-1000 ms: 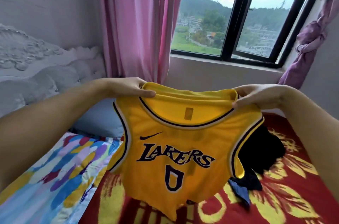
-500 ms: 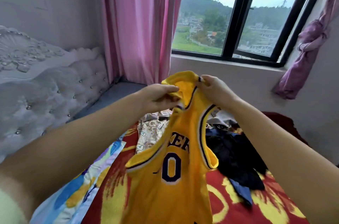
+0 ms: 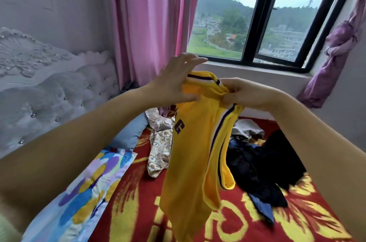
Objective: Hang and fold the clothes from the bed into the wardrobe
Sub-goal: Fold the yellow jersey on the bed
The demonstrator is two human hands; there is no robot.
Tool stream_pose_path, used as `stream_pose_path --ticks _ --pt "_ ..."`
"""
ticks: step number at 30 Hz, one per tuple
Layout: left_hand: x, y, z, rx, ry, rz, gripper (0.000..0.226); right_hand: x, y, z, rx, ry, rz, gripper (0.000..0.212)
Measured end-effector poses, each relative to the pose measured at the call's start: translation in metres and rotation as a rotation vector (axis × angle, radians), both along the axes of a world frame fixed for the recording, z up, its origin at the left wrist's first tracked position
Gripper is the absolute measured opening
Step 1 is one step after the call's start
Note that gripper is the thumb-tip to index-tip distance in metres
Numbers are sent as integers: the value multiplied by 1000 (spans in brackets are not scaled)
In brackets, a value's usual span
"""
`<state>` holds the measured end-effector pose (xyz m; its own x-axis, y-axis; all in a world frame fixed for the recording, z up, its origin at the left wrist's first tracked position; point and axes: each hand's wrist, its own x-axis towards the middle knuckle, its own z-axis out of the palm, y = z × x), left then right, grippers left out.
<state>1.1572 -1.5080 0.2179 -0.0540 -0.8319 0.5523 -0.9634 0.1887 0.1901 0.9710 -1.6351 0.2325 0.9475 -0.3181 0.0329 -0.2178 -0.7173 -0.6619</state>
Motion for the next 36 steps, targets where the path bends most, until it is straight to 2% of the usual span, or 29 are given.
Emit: stream_pose_path --ticks 1,2,4,7,10,13,16,18,21,24,27,30,33,36 --pt "1 1 4 117 -27 -13 71 -2 1 6 27 12 44 35" --pt "2 3 10 240 36 -39 59 -5 3 11 47 26 91 37" --pt "7 5 21 416 280 -97 36 -11 4 22 70 45 165 39" --pt "19 7 35 421 444 -136 29 -26 -3 34 79 55 143 39" --pt "22 4 50 447 504 -218 25 -38 -14 44 -13 56 72 21" --pt "27 -14 49 479 510 -236 31 -29 -31 35 -122 41 -51 11" --pt "44 -52 18 498 443 -120 31 -7 -56 2 -294 143 -208 3" --pt "54 -79 -11 503 398 -22 28 11 -72 -28 -409 195 -284 7" --pt "63 -113 -33 318 247 169 30 36 -93 -65 -507 68 -380 16" --pt "65 -128 -20 84 82 293 31 54 -112 -64 -591 -123 -434 23" --pt "64 -121 6 -102 -26 292 32 59 -116 -37 -610 -285 -460 26" --pt "56 -100 16 -167 -107 189 36 48 -111 -18 -653 -325 -340 26" --pt "40 -74 -15 -105 -113 94 38 30 -102 -33 -638 -193 -216 22" --pt "22 -50 -82 -8 -125 85 35 12 -87 -85 -526 -35 -139 19"
